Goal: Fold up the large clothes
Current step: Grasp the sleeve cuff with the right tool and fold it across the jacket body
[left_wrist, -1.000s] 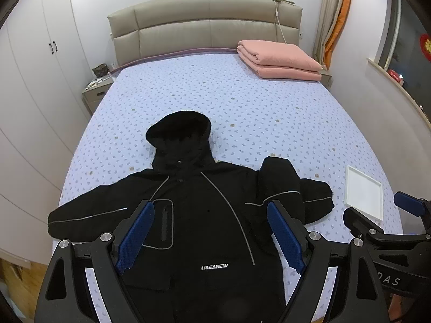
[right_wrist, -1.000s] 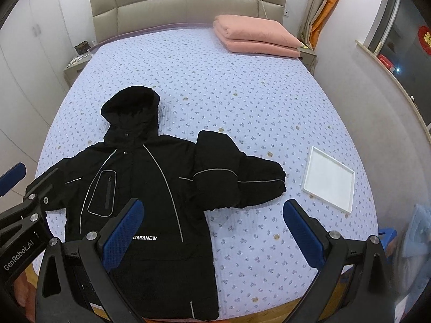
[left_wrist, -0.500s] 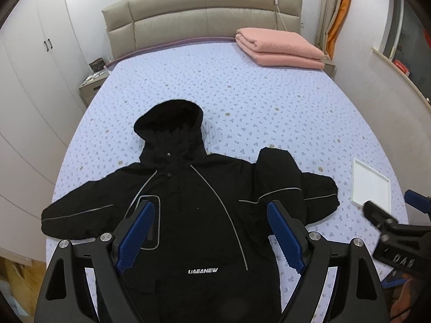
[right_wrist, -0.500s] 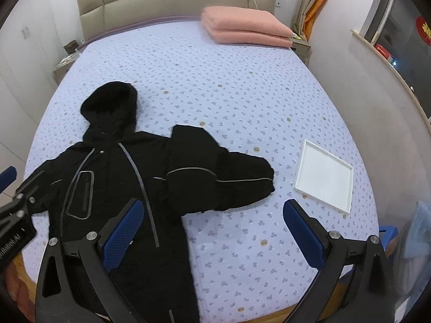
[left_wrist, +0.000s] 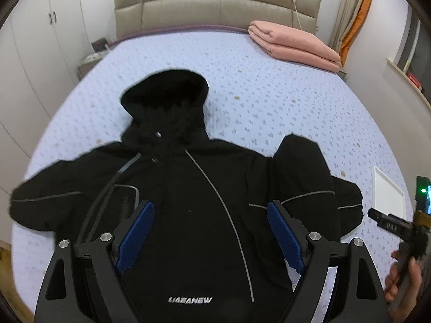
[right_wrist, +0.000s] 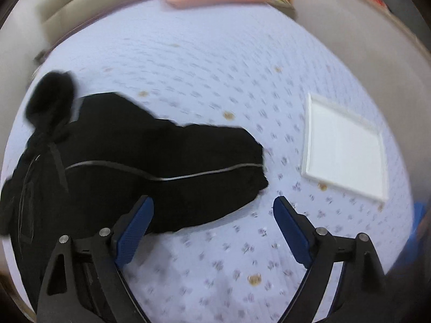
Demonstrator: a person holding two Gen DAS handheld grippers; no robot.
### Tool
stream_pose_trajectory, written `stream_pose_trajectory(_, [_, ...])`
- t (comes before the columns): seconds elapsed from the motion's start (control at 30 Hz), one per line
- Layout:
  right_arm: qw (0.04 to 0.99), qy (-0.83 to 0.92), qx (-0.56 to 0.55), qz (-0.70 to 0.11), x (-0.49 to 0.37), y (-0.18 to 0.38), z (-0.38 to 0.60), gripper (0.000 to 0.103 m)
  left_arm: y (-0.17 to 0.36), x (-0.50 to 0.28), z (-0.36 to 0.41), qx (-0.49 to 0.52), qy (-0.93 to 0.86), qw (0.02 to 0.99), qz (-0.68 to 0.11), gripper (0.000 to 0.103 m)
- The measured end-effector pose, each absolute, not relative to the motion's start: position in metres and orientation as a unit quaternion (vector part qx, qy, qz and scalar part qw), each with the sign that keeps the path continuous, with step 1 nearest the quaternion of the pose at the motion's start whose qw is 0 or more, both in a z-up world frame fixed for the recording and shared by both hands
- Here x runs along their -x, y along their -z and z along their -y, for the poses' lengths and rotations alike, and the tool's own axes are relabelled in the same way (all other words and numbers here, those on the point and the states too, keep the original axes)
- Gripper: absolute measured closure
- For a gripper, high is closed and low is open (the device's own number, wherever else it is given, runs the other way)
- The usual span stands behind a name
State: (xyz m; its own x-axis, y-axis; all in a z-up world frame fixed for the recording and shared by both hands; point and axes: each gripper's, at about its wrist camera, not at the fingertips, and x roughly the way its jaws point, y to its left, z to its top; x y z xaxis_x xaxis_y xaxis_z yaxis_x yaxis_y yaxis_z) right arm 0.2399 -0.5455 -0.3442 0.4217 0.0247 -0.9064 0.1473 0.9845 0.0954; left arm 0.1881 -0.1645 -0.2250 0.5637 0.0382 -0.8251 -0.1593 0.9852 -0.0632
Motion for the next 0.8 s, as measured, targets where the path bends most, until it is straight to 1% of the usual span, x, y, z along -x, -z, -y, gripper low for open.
stream_pose_trajectory(0.1, [0.821,0.066,-0.133,-0.551,-0.251,0.392,0.585,0.012,0.258,-0.194,0.163,0.066,-0.053,0.879,-0.469,0.017])
stream_pose_trajectory(0.3, [0.788,0.074,-0.217,-0.571,-0.267,0.452,0.630,0.013,0.307,-0.213,0.163,0.108,-0.031,0.864,-0.491,0.017])
stream_pose_trajectory(0.4, [0.779,0.051,-0.258,-0.569,-0.272,0.469,0.637,0.013,0.317,-0.220,0.168,0.104,-0.031,0.861,-0.496,0.017])
stream_pose_trajectory(0.47, [0.786,0.051,-0.256,-0.560,-0.276,0.470,0.633,0.014,0.321,-0.224,0.176,0.098,-0.024,0.861,-0.498,0.017])
stream_pose_trajectory(0.5, [0.789,0.049,-0.252,-0.559,-0.277,0.469,0.630,0.021,0.322,-0.225,0.179,0.097,-0.019,0.860,-0.501,0.017])
stream_pose_trajectory(0.53, [0.791,0.042,-0.247,-0.558,-0.279,0.467,0.625,0.036,0.324,-0.226,0.184,0.096,-0.012,0.858,-0.504,0.017])
stream_pose_trajectory(0.57, [0.793,0.035,-0.243,-0.557,-0.281,0.466,0.621,0.043,0.325,-0.225,0.188,0.096,-0.006,0.857,-0.507,0.017])
stream_pose_trajectory(0.6, [0.796,0.032,-0.230,-0.558,-0.283,0.463,0.616,0.047,0.326,-0.227,0.193,0.094,0.001,0.856,-0.508,0.017])
stream_pose_trajectory(0.63, [0.801,0.029,-0.219,-0.556,-0.283,0.460,0.612,0.054,0.327,-0.229,0.199,0.093,0.008,0.857,-0.508,0.017])
stream_pose_trajectory(0.67, [0.805,0.026,-0.210,-0.555,-0.283,0.456,0.609,0.057,0.328,-0.232,0.205,0.090,0.015,0.857,-0.508,0.019])
stream_pose_trajectory(0.7, [0.810,0.025,-0.197,-0.552,-0.282,0.449,0.608,0.063,0.330,-0.235,0.214,0.086,0.023,0.856,-0.510,0.023])
stream_pose_trajectory(0.73, [0.816,0.026,-0.188,-0.546,-0.278,0.440,0.608,0.067,0.331,-0.237,0.221,0.082,0.032,0.854,-0.512,0.025])
stream_pose_trajectory(0.8, [0.834,0.052,-0.151,-0.529,-0.268,0.419,0.614,0.069,0.332,-0.242,0.239,0.072,0.053,0.852,-0.516,0.026])
